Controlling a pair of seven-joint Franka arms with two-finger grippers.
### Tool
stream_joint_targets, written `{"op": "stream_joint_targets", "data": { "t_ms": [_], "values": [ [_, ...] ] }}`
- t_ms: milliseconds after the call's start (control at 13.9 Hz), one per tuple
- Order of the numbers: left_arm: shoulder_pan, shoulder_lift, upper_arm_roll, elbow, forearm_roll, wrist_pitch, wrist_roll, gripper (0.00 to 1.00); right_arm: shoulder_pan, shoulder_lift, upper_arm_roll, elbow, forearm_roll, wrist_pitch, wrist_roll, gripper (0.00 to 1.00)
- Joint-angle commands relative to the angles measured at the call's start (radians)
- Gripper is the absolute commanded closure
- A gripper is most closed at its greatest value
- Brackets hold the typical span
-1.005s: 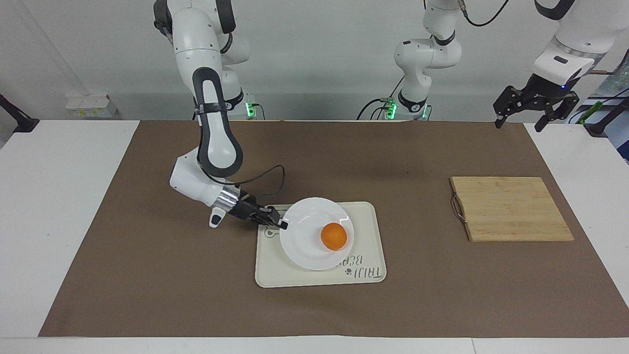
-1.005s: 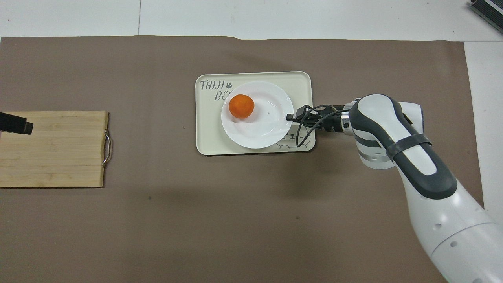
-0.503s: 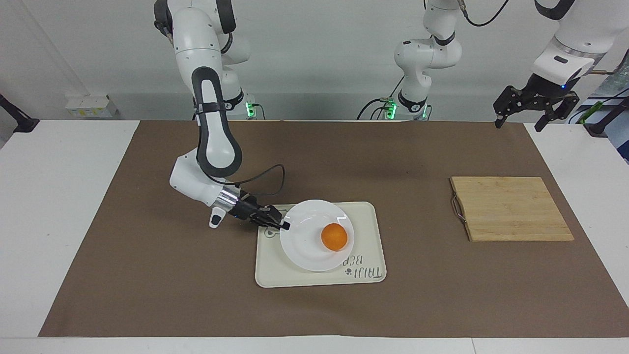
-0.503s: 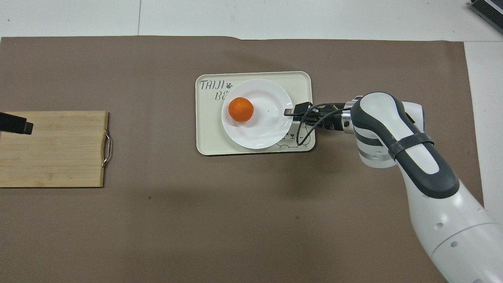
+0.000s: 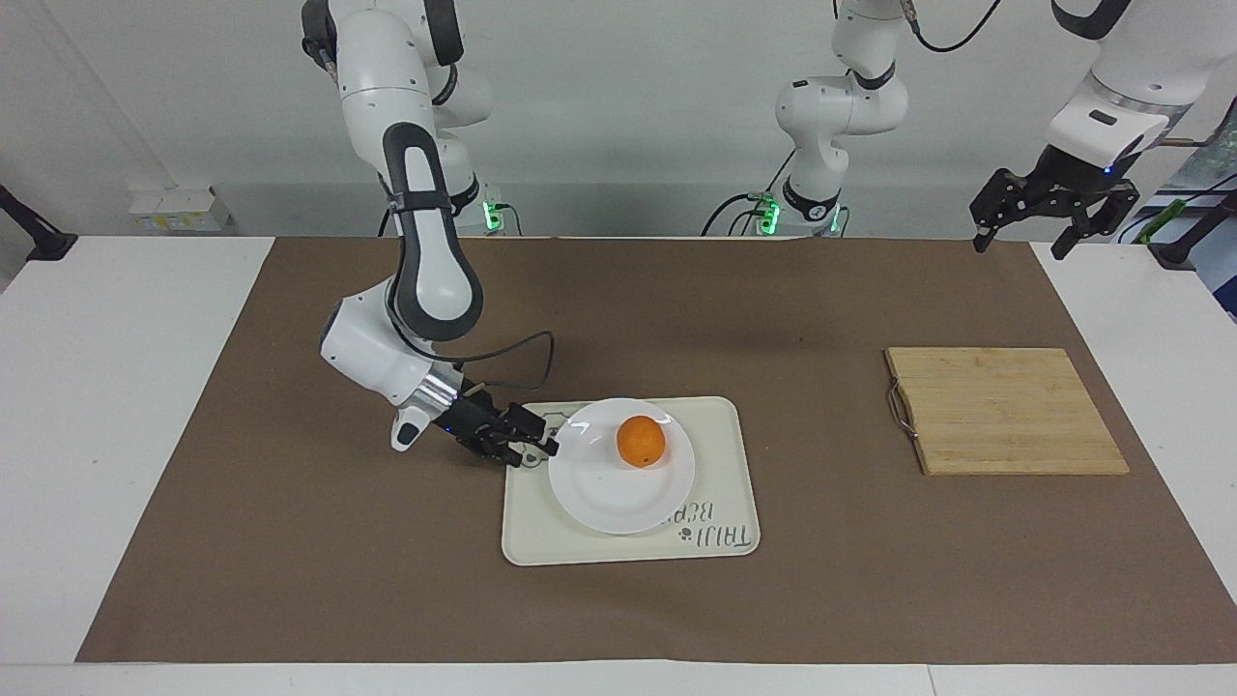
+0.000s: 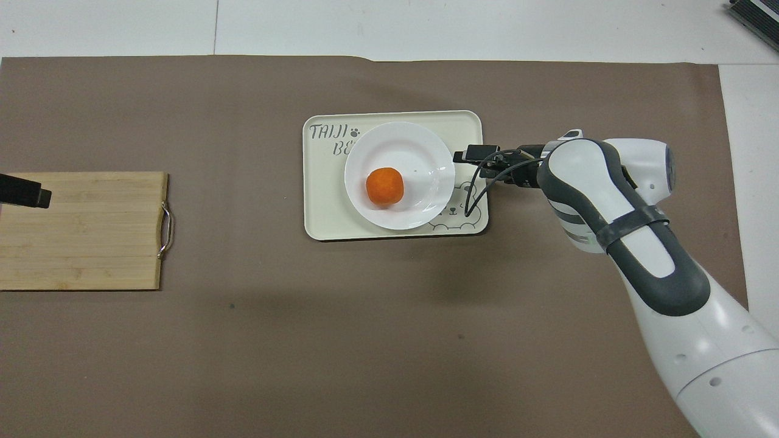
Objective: Place orange and plate with both arms
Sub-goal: 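Lower the plate onto the tray and open the right gripper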
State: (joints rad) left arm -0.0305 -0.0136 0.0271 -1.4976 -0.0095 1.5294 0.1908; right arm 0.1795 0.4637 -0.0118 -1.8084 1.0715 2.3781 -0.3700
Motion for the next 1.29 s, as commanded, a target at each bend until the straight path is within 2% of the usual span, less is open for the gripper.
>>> {"op": "stream_joint_targets", "data": {
  "t_ms": [0, 144, 431, 718, 1221],
  "values": [
    [0.009, -0.006, -0.006, 0.007, 0.014, -0.020, 0.007, 0.00, -0.005, -0.022, -0.007, 0.006, -0.131, 0.038, 0.086, 0.00],
    [0.009, -0.006, -0.006, 0.007, 0.014, -0.021, 0.007, 0.00, -0.005, -0.057, -0.008, 0.006, -0.264, 0.046, 0.164, 0.00],
    [0.009, -0.006, -0.006, 0.007, 0.014, -0.021, 0.007, 0.00, -0.008, -0.141, -0.014, 0.004, -0.636, 0.029, 0.425, 0.00],
    [0.009, -0.006, -0.006, 0.007, 0.014, -0.021, 0.007, 0.00, -0.012, -0.238, -0.027, 0.004, -0.864, -0.100, 0.571, 0.00],
    [0.009, -0.006, -0.006, 0.007, 0.014, -0.020, 0.007, 0.00, -0.048, -0.439, -0.030, 0.006, -1.024, -0.428, 0.572, 0.00]
  ]
}}
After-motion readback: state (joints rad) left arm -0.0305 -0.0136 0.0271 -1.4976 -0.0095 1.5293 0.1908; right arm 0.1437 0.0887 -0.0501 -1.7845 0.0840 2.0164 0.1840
